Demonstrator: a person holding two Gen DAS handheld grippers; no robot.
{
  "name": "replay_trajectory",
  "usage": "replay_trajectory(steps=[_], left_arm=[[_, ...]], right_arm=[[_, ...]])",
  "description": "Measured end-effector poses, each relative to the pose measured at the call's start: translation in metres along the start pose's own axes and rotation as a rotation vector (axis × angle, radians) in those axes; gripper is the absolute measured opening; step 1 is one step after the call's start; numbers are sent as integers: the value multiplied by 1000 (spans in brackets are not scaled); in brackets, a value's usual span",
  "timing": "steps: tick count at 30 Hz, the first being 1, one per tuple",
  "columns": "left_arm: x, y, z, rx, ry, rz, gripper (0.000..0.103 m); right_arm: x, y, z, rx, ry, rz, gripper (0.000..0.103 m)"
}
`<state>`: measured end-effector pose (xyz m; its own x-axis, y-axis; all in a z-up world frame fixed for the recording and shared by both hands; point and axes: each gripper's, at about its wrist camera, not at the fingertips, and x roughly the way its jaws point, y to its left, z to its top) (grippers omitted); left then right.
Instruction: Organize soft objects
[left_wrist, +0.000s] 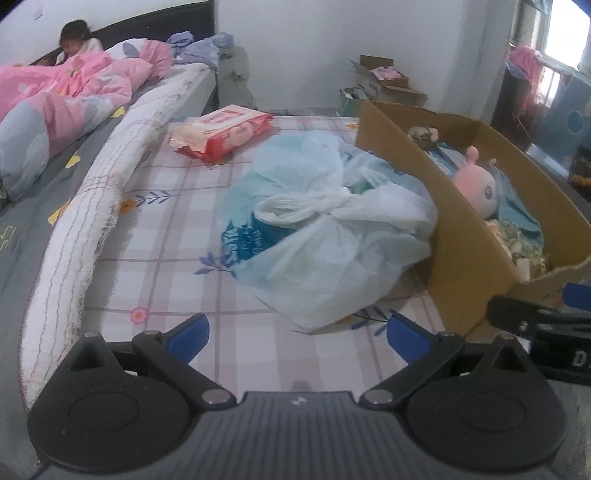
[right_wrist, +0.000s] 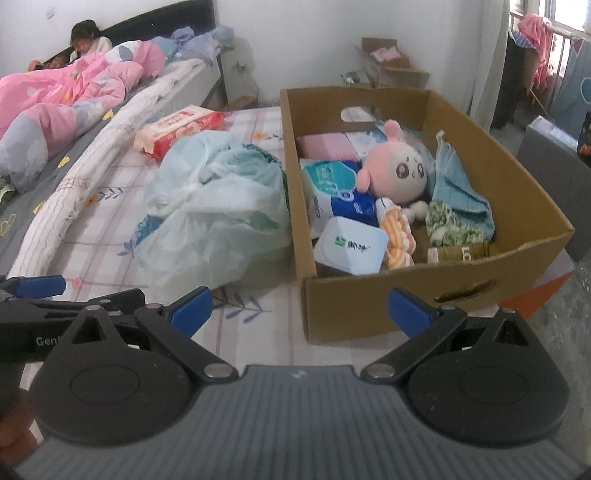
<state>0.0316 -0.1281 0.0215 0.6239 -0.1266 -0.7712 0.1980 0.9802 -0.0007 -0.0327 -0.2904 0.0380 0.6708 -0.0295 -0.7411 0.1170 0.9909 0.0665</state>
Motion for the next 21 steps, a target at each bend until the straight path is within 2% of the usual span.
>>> replay_trajectory(steps=[3,21], left_arm=[[1,-7,-1,20,3,19,102],[5,-19,-1,47,29,19,102]], right_arm=[[2,-5,-3,6,8,-7,102],[8,-20,-9,1,36,-19,102]])
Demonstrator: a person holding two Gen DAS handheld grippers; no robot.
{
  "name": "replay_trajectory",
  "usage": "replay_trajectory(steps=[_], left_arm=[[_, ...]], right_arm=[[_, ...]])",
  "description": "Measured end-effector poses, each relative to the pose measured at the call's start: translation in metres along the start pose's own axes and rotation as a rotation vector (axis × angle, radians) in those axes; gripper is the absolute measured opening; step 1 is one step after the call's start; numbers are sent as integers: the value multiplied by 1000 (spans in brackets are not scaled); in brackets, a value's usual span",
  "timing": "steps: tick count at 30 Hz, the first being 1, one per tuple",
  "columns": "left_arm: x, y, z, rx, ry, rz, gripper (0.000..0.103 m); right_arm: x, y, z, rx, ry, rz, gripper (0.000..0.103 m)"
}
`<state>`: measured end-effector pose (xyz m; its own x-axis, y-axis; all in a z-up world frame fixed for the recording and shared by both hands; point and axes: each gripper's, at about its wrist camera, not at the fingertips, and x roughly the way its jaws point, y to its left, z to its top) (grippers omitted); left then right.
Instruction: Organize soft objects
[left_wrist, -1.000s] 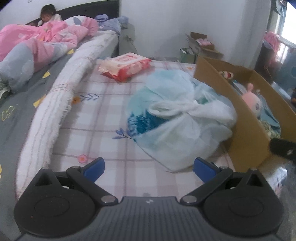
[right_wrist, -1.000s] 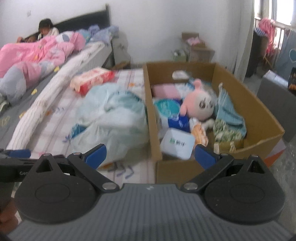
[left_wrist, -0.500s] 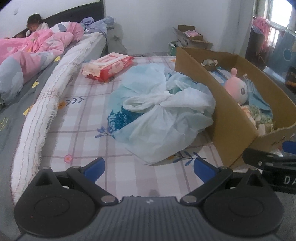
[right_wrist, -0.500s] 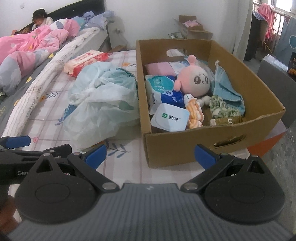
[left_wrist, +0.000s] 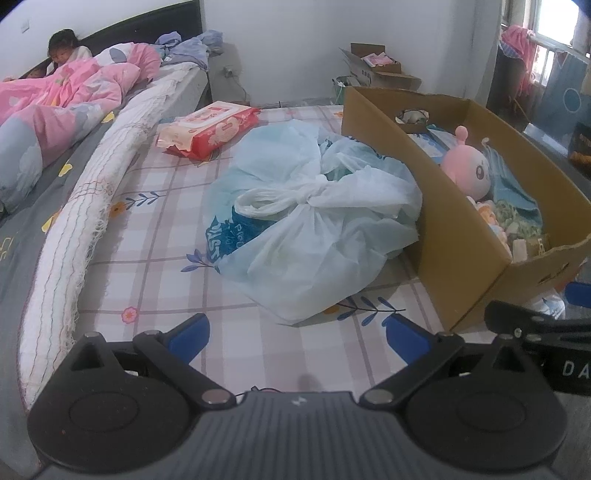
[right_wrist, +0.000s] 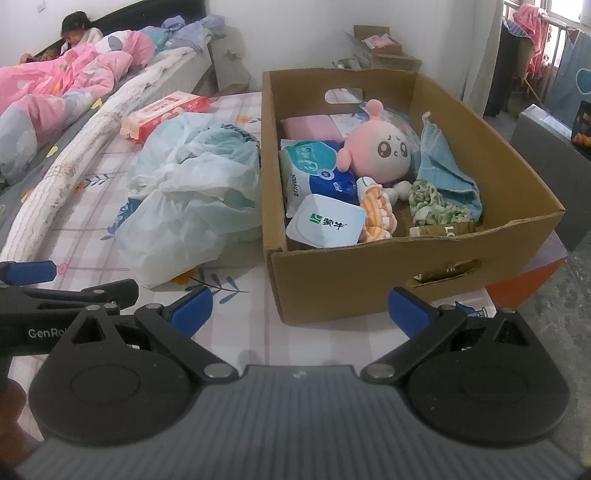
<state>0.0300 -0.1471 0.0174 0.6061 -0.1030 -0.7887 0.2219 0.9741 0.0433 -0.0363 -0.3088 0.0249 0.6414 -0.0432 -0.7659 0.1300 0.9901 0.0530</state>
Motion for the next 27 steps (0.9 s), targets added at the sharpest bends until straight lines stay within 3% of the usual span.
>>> replay_trajectory(steps=[27], left_arm=[[-4,-3,-2,6,12,-26,100]], right_arm=[[-8,-1,-4,7,4,-23,102]])
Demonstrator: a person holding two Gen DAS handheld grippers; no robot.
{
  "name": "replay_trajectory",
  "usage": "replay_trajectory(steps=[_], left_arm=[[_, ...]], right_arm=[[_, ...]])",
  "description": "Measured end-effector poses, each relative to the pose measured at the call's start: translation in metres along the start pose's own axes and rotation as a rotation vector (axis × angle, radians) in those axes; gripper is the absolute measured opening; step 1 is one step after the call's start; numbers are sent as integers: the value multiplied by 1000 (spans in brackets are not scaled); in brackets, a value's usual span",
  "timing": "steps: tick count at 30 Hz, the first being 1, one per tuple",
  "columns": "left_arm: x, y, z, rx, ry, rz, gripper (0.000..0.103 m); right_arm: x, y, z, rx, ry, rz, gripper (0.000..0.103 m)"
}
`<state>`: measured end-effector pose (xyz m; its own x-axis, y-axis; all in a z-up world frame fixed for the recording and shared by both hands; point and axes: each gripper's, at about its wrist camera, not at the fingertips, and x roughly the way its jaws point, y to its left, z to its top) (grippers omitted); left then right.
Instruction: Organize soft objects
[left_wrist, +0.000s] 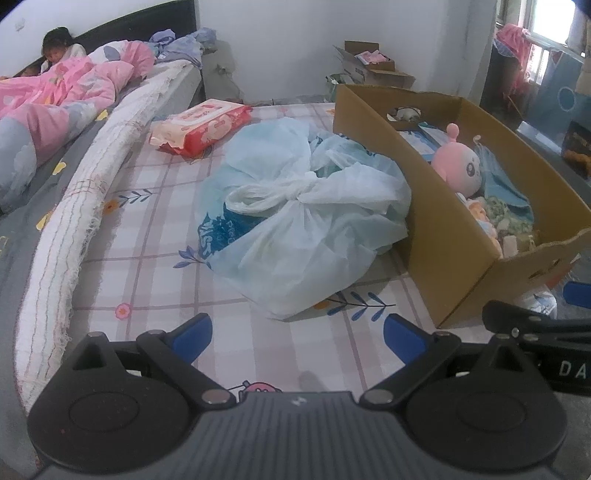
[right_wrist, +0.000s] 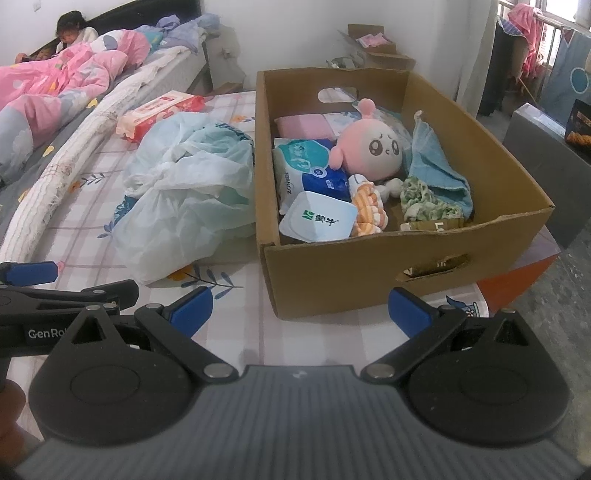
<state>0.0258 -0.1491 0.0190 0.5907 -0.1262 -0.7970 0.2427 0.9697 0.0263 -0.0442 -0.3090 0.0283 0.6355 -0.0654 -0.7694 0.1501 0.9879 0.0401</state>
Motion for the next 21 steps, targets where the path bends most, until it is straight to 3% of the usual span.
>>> replay_trajectory(steps=[21], left_arm=[[10,-13,1,11,43,-40,100]], right_arm=[[4,-14,-5,24,29,-28,102]])
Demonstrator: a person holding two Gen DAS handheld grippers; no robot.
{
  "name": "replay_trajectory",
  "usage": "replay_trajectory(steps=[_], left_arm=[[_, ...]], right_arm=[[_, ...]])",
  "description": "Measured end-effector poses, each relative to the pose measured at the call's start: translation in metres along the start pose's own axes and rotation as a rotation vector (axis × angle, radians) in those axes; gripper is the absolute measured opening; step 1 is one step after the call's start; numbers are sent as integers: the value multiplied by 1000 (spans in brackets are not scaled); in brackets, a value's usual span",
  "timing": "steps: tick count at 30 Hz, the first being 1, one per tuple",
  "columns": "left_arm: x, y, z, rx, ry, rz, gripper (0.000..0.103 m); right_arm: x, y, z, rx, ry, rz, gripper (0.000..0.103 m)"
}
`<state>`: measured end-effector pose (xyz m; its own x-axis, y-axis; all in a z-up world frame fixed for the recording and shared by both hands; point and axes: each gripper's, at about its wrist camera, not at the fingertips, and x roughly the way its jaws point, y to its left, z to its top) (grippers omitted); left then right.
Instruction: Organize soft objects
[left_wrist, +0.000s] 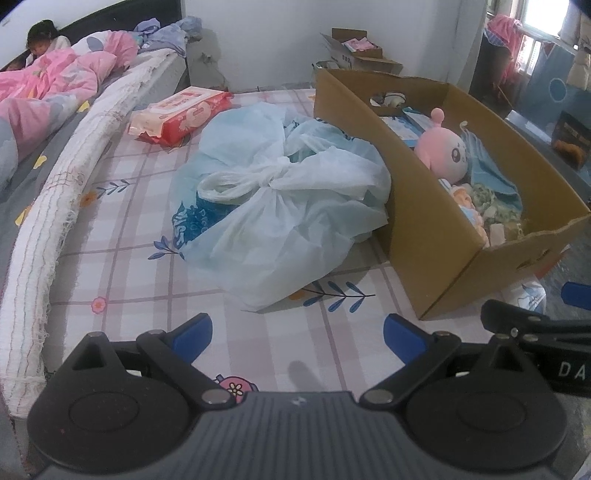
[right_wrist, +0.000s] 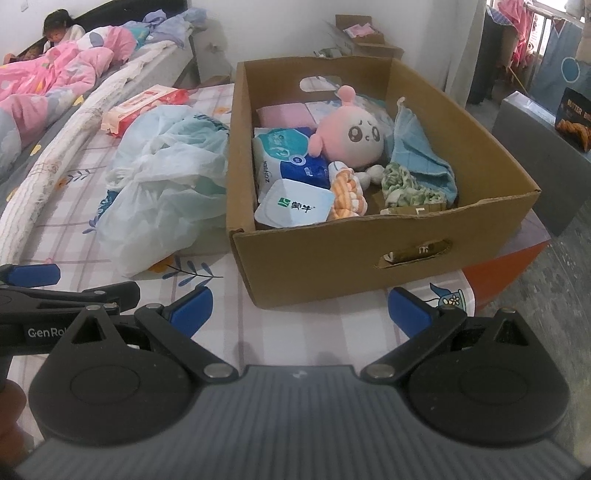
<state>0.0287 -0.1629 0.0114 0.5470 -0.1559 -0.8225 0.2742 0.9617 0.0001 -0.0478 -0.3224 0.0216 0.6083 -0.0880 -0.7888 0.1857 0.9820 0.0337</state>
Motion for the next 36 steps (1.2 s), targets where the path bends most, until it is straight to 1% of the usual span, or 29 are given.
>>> replay_trajectory(steps=[12,25,36], left_arm=[[4,1,2,-16,25,-11,100],[12,1,3,-33,75,-32,100],[13,1,3,-36,83,-32,100]], right_arm=[[4,-1,1,-4,15,0,102],[8,-3,0,-9,32,-7,102],[10,-2,0,-9,40,-5,102]])
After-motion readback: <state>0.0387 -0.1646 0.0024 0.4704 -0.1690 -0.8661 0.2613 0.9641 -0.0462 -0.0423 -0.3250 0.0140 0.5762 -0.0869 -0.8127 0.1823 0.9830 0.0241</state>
